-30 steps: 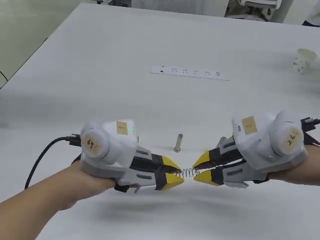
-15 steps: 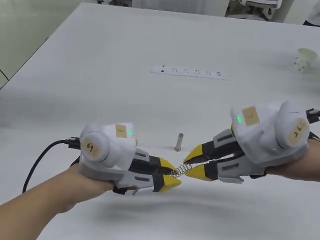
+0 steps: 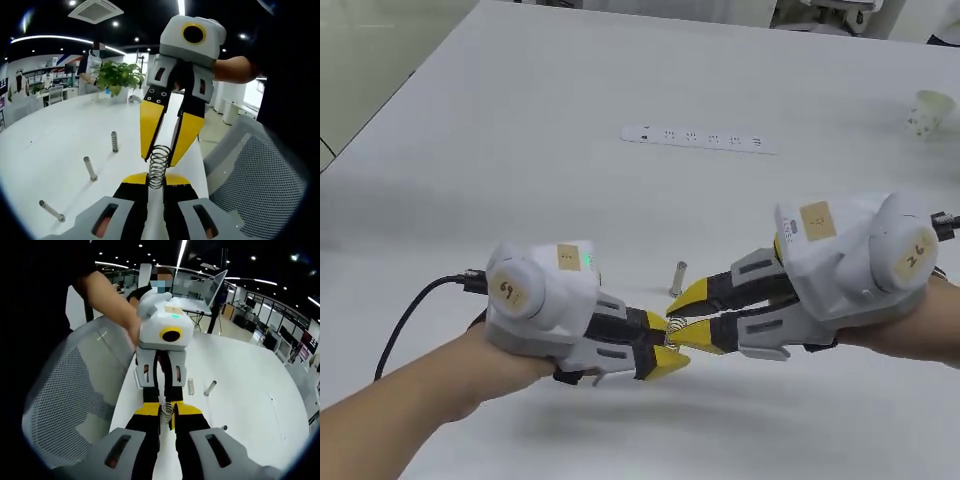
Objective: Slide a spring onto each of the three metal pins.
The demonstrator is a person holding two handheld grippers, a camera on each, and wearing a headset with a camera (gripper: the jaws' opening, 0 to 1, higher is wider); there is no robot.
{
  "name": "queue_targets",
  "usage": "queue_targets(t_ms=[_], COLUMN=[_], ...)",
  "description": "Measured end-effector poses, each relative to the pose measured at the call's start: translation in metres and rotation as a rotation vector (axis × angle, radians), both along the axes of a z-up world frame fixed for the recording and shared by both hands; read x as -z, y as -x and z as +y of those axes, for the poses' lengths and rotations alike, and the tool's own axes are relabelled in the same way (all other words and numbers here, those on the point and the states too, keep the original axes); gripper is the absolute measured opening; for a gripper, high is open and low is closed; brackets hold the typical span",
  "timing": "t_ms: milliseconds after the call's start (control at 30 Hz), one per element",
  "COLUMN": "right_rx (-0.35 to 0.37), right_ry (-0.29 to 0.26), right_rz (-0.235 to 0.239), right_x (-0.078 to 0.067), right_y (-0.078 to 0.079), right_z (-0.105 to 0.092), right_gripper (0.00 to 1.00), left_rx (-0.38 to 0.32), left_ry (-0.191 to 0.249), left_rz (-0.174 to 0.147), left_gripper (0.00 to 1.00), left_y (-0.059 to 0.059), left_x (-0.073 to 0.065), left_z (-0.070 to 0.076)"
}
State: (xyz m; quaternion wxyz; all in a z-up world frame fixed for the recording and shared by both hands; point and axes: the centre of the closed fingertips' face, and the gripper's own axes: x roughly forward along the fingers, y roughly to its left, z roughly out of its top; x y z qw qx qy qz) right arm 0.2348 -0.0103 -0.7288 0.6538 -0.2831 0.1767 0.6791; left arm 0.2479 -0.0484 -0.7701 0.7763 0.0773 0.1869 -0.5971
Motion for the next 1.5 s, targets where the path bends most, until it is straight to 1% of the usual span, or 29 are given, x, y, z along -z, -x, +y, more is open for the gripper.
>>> queue_targets(t_ms=[133,333,467,533,633,733,1100,1167,1233,1267,1500], right_rx=[-0.003,-0.002,-0.009,-0.008,-0.004,-0.003,0.003,0.006,0.006,0.006,0.007], right_ry=[-0.003,-0.006,0.01,0.014,0.014,0.013,0.021,0.021,0.023,0.033,0.034], right_rz=[-0.013,-0.015,-0.031,-0.029,-0.029,-0.029,-0.049,-0.047,-0.053,-0.061,-0.064], right_x=[0.002,0.004,0.003,0.003,0.002,0.002,0.0,0.0,0.0,0.001,0.0], right_y=[0.002,0.002,0.001,0.0,-0.001,-0.001,-0.006,-0.007,-0.008,-0.009,-0.009], right_z=[0.002,0.0,0.001,0.001,0.0,0.001,0.001,0.001,0.001,0.0,0.0], right_gripper=[0.08,0.07,0.07,0.07,0.07,0.07,0.07,0.07,0.07,0.07,0.07], left_rx=[0.003,0.0,-0.002,-0.006,-0.018,-0.03,-0.047,-0.049,-0.056,-0.057,-0.072], left_ry=[-0.008,-0.014,-0.01,-0.004,0.003,0.016,0.026,0.028,0.031,0.033,0.028], left_rz=[-0.002,0.0,-0.004,0.009,0.019,0.039,0.032,0.033,0.031,0.032,0.027], left_gripper=[0.02,0.02,0.02,0.02,0.03,0.04,0.1,0.11,0.12,0.12,0.14], left_y=[0.001,0.002,0.001,0.001,0.0,-0.001,-0.002,-0.003,-0.004,-0.004,-0.006], left_x=[0.002,0.004,0.003,0.002,0.002,0.0,-0.003,-0.004,-0.005,-0.005,-0.006], left_z=[0.0,0.002,0.001,0.001,0.001,0.002,0.002,0.003,0.004,0.004,0.008])
